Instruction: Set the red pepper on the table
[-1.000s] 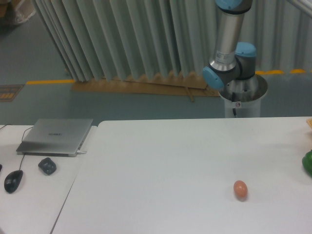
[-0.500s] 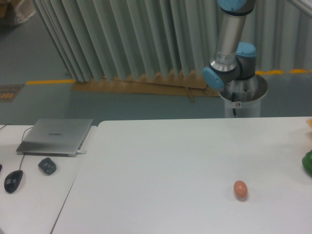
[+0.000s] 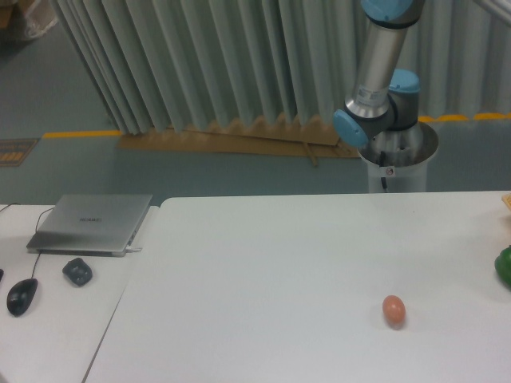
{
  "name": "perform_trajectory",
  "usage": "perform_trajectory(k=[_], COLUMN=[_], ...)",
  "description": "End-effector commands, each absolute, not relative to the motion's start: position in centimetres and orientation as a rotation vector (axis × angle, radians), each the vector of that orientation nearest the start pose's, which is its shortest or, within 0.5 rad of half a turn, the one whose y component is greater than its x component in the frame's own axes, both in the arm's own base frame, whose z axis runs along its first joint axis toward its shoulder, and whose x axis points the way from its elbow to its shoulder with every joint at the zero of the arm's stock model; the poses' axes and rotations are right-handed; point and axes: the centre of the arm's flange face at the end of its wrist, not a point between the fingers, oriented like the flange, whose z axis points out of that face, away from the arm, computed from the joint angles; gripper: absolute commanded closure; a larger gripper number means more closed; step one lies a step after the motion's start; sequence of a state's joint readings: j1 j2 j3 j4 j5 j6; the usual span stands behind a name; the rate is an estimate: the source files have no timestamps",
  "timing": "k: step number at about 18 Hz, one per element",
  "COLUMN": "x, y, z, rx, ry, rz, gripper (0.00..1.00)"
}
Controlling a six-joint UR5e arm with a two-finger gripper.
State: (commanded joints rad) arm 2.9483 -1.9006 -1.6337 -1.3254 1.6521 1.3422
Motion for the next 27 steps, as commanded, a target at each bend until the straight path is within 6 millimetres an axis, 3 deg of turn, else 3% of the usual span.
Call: perform_trajectory(k=[2,9,10,11,13,20,24,27], x=[-54.4,-54.5,-54.5,-54.5,-54.5,-54.5,-54.0,-53.0], y=[23.5,23.4,23.4,23.4,23.4,23.4,23.7,25.0], z=[29.2,29.1,28.9,29.1,29.2,30.1,33.5,33.8], rx=[-3.246,-3.246,-3.248,-3.248,-3.25,-3.25,-3.251,-3.256], ry=[-0.044,-0.031,-0.034,-0.034,-0.031,-0.026,-0.013,0.029], rz=[-0.231,-0.234,-0.239,-0.236,-0.233,-0.221,-0.255,-0.282], gripper=[0.0,0.0,0.1,0.32,0.55,0.55,0.55,0.55])
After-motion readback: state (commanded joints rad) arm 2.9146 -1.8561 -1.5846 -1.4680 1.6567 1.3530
